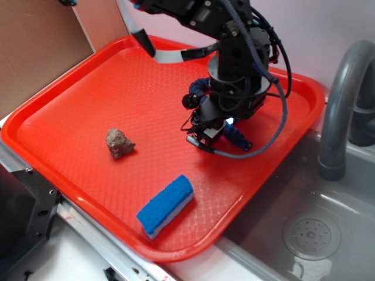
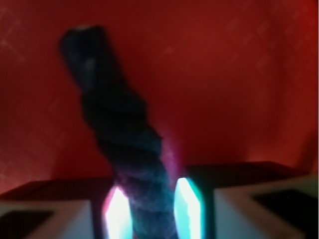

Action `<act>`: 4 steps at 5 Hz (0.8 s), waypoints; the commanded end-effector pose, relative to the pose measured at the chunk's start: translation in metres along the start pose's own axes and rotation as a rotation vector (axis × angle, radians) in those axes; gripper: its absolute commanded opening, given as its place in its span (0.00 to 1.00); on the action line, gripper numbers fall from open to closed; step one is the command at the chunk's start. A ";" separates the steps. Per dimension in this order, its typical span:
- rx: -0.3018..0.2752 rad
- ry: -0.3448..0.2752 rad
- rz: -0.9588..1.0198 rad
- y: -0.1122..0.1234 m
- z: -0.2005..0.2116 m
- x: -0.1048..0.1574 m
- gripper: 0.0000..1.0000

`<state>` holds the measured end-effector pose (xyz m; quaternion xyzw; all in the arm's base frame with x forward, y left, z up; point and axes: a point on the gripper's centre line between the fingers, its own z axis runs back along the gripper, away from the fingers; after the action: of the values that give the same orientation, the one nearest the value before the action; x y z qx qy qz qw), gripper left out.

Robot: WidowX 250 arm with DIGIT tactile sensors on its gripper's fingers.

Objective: Grab the blue rope.

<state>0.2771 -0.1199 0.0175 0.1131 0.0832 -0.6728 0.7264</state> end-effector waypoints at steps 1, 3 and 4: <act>-0.016 -0.014 0.263 -0.014 0.006 -0.006 0.00; 0.074 -0.079 0.809 -0.020 0.061 -0.068 0.00; 0.016 -0.046 1.052 -0.026 0.080 -0.080 0.00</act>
<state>0.2399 -0.0525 0.1025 0.1368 0.0328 -0.2386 0.9609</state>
